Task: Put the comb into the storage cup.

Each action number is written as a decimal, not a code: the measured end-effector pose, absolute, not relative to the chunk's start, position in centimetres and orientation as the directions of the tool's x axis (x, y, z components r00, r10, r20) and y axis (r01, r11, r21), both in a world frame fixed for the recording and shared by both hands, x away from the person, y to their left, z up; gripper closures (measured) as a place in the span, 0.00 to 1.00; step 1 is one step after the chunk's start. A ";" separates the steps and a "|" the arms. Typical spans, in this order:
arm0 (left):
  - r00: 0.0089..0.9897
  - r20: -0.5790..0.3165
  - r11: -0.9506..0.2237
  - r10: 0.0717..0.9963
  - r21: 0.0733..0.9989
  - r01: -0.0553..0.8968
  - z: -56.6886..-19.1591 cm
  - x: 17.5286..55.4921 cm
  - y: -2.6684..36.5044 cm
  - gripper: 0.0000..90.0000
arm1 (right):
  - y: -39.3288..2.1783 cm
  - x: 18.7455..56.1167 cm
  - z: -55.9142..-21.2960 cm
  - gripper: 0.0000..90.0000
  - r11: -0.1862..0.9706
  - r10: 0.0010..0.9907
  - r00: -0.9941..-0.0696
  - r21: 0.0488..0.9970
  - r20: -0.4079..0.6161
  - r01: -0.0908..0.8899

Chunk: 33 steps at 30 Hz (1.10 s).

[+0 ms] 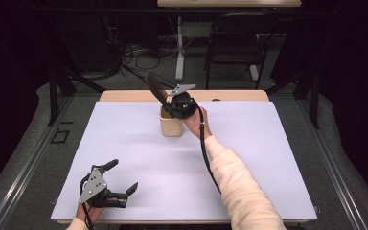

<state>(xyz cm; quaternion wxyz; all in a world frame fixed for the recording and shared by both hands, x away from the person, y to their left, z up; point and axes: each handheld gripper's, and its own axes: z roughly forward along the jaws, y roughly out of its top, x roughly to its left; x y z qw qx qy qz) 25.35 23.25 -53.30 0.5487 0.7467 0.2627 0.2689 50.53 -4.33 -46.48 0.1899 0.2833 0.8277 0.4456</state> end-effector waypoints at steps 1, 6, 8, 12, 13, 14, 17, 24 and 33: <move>0.716 0.113 -0.259 0.689 0.961 0.098 -53.3 25.3 23.3 0.00 | -4.4 50.6 -46.5 0.80 0.446 0.639 -0.767 0.842 -0.062 0.304; 0.716 0.115 -0.260 0.689 0.961 0.096 -53.3 25.3 23.3 0.00 | -4.4 50.7 -46.7 0.80 0.450 0.641 -0.766 0.836 -0.057 0.314; 0.716 0.116 -0.262 0.688 0.960 0.096 -53.3 25.3 23.3 0.00 | -4.4 50.7 -46.7 0.80 0.453 0.642 -0.765 0.832 -0.056 0.319; 0.716 0.118 -0.263 0.688 0.960 0.095 -53.3 25.3 23.3 0.00 | -4.4 50.6 -46.7 0.80 0.463 0.642 -0.764 0.825 -0.061 0.323; 0.717 0.118 -0.264 0.687 0.960 0.095 -53.3 25.3 23.3 0.00 | -4.4 50.6 -46.8 0.80 0.467 0.641 -0.765 0.824 -0.065 0.322; 0.718 0.118 -0.264 0.686 0.960 0.095 -53.3 25.3 23.3 0.00 | -4.3 50.5 -46.8 0.80 0.471 0.641 -0.764 0.821 -0.068 0.322; 0.715 0.120 -0.264 0.688 0.960 0.094 -53.3 25.3 23.3 0.00 | -4.4 50.4 -46.8 0.79 0.470 0.646 -0.761 0.814 -0.053 0.342; 0.715 0.121 -0.265 0.688 0.960 0.092 -53.2 25.3 23.2 0.00 | -5.5 49.0 -45.6 0.44 0.419 0.676 -0.737 0.815 0.015 0.401; 0.714 0.121 -0.266 0.689 0.959 0.094 -53.3 25.4 23.2 0.00 | -6.9 47.3 -44.6 0.18 0.443 0.624 -0.780 0.809 0.032 0.387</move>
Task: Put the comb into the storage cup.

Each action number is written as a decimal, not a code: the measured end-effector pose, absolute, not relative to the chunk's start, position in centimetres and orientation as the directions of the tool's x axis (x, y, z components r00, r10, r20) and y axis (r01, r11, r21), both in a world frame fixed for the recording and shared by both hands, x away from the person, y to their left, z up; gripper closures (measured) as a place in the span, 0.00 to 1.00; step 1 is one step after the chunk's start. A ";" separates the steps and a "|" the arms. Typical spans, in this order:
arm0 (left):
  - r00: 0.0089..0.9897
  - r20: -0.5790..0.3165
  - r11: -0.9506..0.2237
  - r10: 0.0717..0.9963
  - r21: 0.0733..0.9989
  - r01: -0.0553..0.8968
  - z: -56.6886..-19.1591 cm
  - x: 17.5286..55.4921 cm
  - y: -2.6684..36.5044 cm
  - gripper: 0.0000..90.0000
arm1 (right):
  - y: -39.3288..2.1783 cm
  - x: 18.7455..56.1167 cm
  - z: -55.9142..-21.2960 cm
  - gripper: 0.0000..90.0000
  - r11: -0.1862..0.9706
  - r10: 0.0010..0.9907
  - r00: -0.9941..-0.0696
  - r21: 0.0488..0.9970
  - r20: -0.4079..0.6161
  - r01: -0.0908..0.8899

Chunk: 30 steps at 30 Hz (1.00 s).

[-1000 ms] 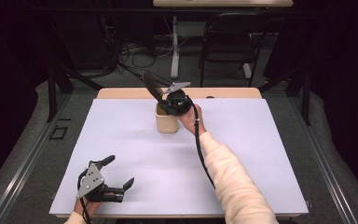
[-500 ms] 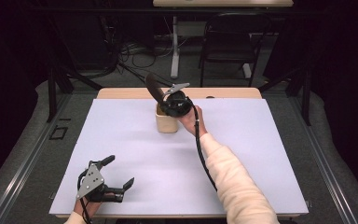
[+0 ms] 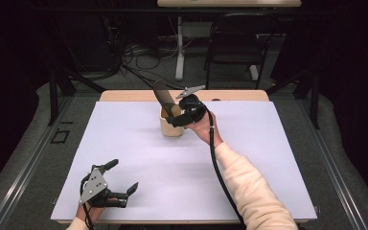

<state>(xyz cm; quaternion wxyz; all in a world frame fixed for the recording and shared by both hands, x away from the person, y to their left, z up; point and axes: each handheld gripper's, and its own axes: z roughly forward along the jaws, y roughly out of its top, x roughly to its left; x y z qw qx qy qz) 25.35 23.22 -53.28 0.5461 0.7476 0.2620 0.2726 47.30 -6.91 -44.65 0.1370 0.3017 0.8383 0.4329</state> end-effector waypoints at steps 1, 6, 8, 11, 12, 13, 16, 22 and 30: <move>0.714 0.120 -0.264 0.690 0.960 0.094 -53.3 25.3 23.2 0.00 | -7.1 47.1 -44.6 0.17 0.444 0.619 -0.785 0.808 0.035 0.387; 0.714 0.119 -0.267 0.690 0.959 0.098 -53.3 25.4 23.2 0.00 | -8.2 46.4 -44.6 0.07 0.451 0.600 -0.799 0.807 0.042 0.381; 0.715 0.121 -0.272 0.688 0.957 0.099 -53.3 25.4 23.2 0.00 | -8.6 46.0 -44.6 0.04 0.457 0.593 -0.804 0.805 0.040 0.378; 0.717 0.121 -0.272 0.687 0.957 0.100 -53.4 25.4 23.2 0.00 | -9.2 45.5 -44.7 0.02 0.459 0.590 -0.807 0.806 0.038 0.373; 0.718 0.119 -0.272 0.686 0.957 0.101 -53.4 25.4 23.1 0.00 | -9.4 45.2 -44.8 0.01 0.455 0.588 -0.808 0.809 0.041 0.373; 0.718 0.120 -0.273 0.686 0.957 0.101 -53.4 25.4 23.1 0.00 | -9.6 45.0 -44.8 0.01 0.456 0.588 -0.808 0.809 0.038 0.370; 0.718 0.119 -0.272 0.685 0.957 0.101 -53.4 25.4 23.1 0.00 | -10.2 44.5 -44.8 0.00 0.447 0.591 -0.806 0.817 0.035 0.363; 0.719 0.119 -0.273 0.684 0.957 0.101 -53.4 25.4 23.1 0.00 | -11.3 43.5 -45.0 0.00 0.442 0.581 -0.813 0.820 0.048 0.364; 0.722 0.116 -0.275 0.683 0.955 0.107 -53.4 25.4 23.0 0.00 | -13.0 41.6 -45.5 0.00 0.436 0.579 -0.815 0.841 0.011 0.321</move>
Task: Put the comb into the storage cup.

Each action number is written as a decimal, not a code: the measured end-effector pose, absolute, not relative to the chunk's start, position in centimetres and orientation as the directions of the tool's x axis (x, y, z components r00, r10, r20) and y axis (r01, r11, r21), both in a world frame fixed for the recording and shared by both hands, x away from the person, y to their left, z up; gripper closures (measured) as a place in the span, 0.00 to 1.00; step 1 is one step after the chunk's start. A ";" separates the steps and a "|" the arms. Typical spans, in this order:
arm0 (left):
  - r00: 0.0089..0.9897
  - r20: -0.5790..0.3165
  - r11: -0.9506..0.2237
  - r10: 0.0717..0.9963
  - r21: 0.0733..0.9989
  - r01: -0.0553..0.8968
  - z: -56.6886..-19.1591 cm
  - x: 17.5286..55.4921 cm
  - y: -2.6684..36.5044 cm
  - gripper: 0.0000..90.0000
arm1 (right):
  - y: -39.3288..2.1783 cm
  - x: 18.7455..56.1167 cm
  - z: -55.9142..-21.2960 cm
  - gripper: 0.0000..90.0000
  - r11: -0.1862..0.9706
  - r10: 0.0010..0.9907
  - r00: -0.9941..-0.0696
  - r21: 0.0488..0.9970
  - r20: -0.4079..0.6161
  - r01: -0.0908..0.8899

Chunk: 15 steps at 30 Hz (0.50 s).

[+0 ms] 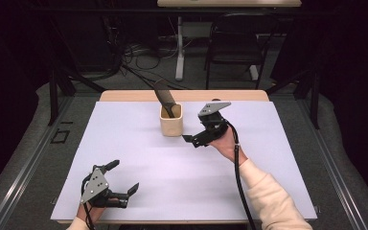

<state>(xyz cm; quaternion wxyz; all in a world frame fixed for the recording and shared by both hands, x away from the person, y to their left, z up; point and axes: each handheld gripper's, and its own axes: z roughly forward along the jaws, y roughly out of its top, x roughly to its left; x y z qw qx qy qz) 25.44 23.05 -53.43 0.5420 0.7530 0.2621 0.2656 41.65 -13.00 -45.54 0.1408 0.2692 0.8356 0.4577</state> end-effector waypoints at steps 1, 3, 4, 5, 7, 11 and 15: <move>0.722 0.115 -0.275 0.682 0.956 0.107 -53.4 25.5 23.0 0.00 | -13.3 41.5 -45.7 0.00 0.432 0.580 -0.815 0.844 0.010 0.318; 0.722 0.116 -0.276 0.682 0.955 0.106 -53.4 25.4 23.0 0.00 | -13.9 41.3 -46.0 0.00 0.419 0.583 -0.812 0.845 0.029 0.331; 0.722 0.117 -0.275 0.682 0.956 0.105 -53.4 25.4 23.0 0.00 | -14.2 41.1 -46.2 0.00 0.416 0.586 -0.810 0.846 0.030 0.333; 0.721 0.118 -0.275 0.683 0.956 0.104 -53.4 25.4 23.0 0.00 | -14.5 41.0 -46.4 0.00 0.415 0.588 -0.808 0.846 0.031 0.334; 0.721 0.118 -0.275 0.683 0.956 0.104 -53.4 25.4 23.0 0.00 | -15.0 40.7 -46.7 0.00 0.417 0.590 -0.806 0.844 0.031 0.338; 0.723 0.117 -0.277 0.681 0.955 0.107 -53.4 25.4 23.0 0.00 | -16.1 39.8 -47.3 0.00 0.422 0.601 -0.799 0.842 0.019 0.337; 0.723 0.118 -0.278 0.681 0.955 0.106 -53.4 25.4 23.0 0.00 | -17.1 39.1 -47.7 0.00 0.424 0.607 -0.794 0.839 0.015 0.340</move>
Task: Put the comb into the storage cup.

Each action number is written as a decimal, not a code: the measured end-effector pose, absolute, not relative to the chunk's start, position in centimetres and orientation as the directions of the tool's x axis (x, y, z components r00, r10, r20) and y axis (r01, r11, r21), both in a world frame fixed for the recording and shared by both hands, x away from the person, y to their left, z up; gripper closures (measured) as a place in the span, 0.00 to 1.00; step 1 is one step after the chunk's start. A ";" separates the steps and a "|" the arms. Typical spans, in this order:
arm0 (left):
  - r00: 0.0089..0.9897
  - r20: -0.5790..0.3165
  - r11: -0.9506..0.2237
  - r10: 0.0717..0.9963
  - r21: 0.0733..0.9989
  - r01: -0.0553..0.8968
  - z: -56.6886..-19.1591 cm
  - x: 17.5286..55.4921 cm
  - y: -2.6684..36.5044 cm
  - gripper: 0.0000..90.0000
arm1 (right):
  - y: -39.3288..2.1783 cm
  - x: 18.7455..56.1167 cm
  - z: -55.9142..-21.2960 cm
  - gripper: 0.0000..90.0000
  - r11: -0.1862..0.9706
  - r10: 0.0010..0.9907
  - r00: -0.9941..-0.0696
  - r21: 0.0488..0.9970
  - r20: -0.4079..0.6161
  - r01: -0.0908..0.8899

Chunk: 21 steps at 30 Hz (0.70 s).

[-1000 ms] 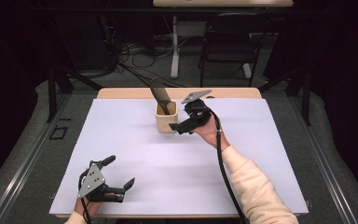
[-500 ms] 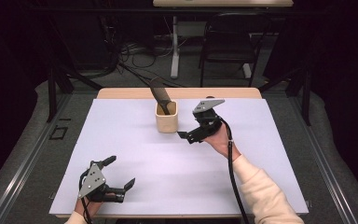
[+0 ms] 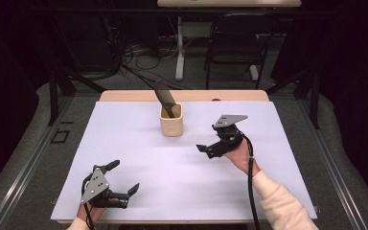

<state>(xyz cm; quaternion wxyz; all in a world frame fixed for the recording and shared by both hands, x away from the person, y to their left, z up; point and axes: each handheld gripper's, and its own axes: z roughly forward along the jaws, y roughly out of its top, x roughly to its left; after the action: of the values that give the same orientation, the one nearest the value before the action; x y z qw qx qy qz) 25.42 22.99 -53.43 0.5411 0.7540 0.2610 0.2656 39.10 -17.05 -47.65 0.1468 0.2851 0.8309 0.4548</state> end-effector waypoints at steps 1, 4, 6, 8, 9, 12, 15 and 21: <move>0.722 0.118 -0.278 0.682 0.955 0.107 -53.4 25.4 23.0 0.00 | -17.2 38.9 -47.7 0.00 0.422 0.610 -0.792 0.840 0.016 0.341; 0.723 0.118 -0.279 0.681 0.954 0.107 -53.4 25.4 23.0 0.00 | -17.7 38.3 -47.9 0.00 0.421 0.614 -0.789 0.841 0.010 0.339; 0.723 0.118 -0.279 0.681 0.954 0.107 -53.4 25.4 23.0 0.00 | -17.9 37.9 -48.0 0.00 0.420 0.615 -0.788 0.844 0.005 0.333; 0.723 0.118 -0.279 0.681 0.954 0.108 -53.4 25.4 23.0 0.00 | -18.1 37.3 -48.0 0.00 0.427 0.609 -0.793 0.844 -0.003 0.324; 0.723 0.117 -0.278 0.681 0.954 0.108 -53.4 25.4 23.0 0.00 | -18.2 37.0 -47.9 0.00 0.433 0.607 -0.795 0.844 -0.014 0.316; 0.724 0.117 -0.279 0.680 0.954 0.108 -53.4 25.4 23.0 0.00 | -18.3 36.2 -48.0 0.00 0.445 0.599 -0.800 0.843 -0.029 0.302; 0.723 0.119 -0.279 0.680 0.955 0.105 -53.4 25.4 23.0 0.00 | -18.6 35.5 -48.0 0.00 0.453 0.597 -0.801 0.842 -0.041 0.294; 0.724 0.120 -0.279 0.680 0.954 0.104 -53.4 25.3 23.0 0.00 | -19.1 34.6 -48.4 0.00 0.454 0.598 -0.800 0.845 -0.052 0.284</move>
<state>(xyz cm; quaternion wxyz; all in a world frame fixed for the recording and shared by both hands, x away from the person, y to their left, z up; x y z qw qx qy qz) 25.35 22.97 -53.42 0.5411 0.7543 0.2598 0.2659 34.57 -19.06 -48.44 0.1741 0.2644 0.8346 0.4509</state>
